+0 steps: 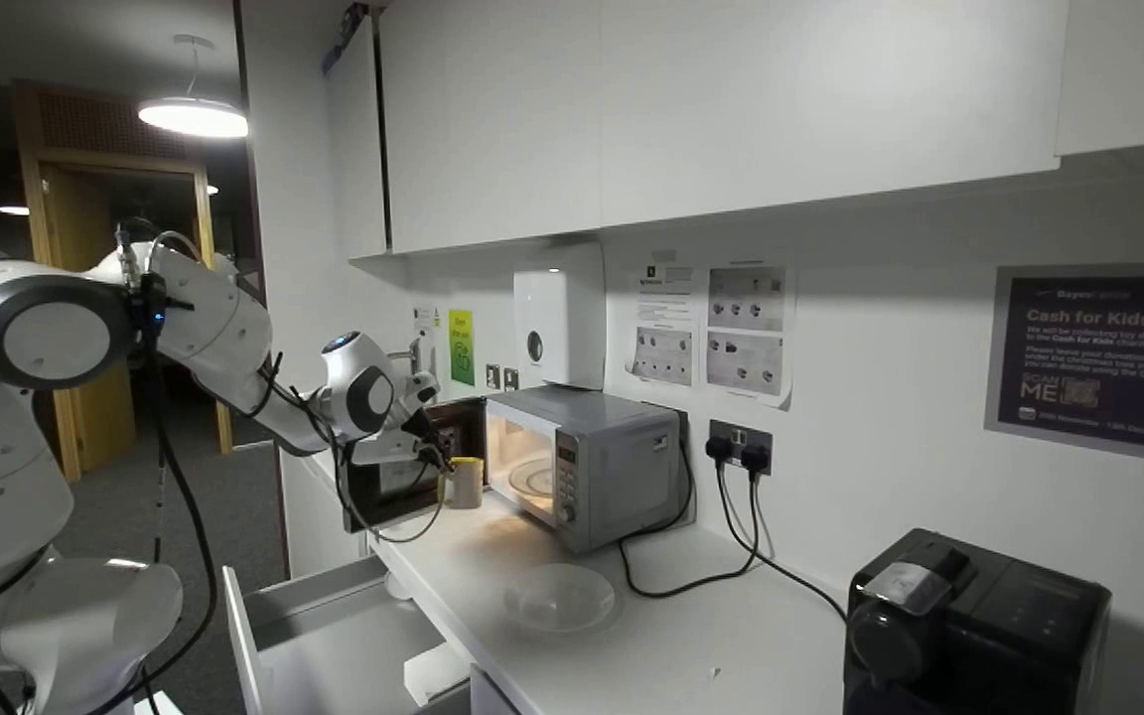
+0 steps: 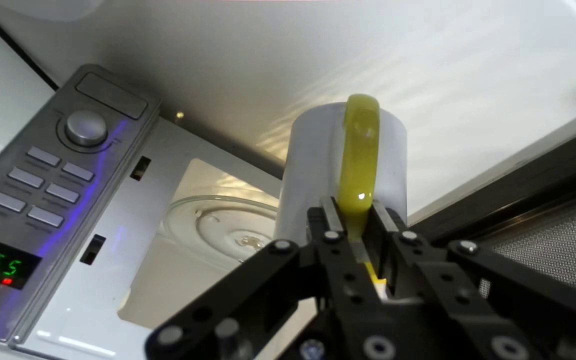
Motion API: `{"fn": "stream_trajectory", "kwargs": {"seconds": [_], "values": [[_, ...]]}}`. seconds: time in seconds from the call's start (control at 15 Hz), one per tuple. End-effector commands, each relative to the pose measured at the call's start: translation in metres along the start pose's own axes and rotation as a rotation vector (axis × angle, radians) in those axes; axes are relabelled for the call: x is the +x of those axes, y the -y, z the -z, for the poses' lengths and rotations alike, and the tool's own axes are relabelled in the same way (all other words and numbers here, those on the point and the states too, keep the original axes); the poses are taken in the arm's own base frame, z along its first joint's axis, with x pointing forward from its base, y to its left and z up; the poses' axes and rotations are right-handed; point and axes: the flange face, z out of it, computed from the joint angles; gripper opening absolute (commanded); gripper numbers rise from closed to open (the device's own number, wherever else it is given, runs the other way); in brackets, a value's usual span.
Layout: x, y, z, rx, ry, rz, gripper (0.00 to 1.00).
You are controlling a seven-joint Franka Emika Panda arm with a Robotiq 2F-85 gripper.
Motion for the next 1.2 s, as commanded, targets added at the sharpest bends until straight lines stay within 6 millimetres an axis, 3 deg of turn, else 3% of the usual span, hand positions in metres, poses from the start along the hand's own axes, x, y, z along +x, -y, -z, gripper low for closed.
{"fn": "stream_trajectory", "kwargs": {"seconds": [0.0, 0.47, 0.53, 1.13], "values": [[-0.022, -0.014, 0.028, -0.018, -0.002, -0.041, 0.04], [-0.039, -0.047, 0.041, -0.057, 0.050, -0.352, 0.04], [-0.040, -0.043, 0.027, -0.045, 0.053, -0.295, 0.17], [-0.040, -0.045, 0.030, -0.057, 0.063, -0.342, 0.17]]}}
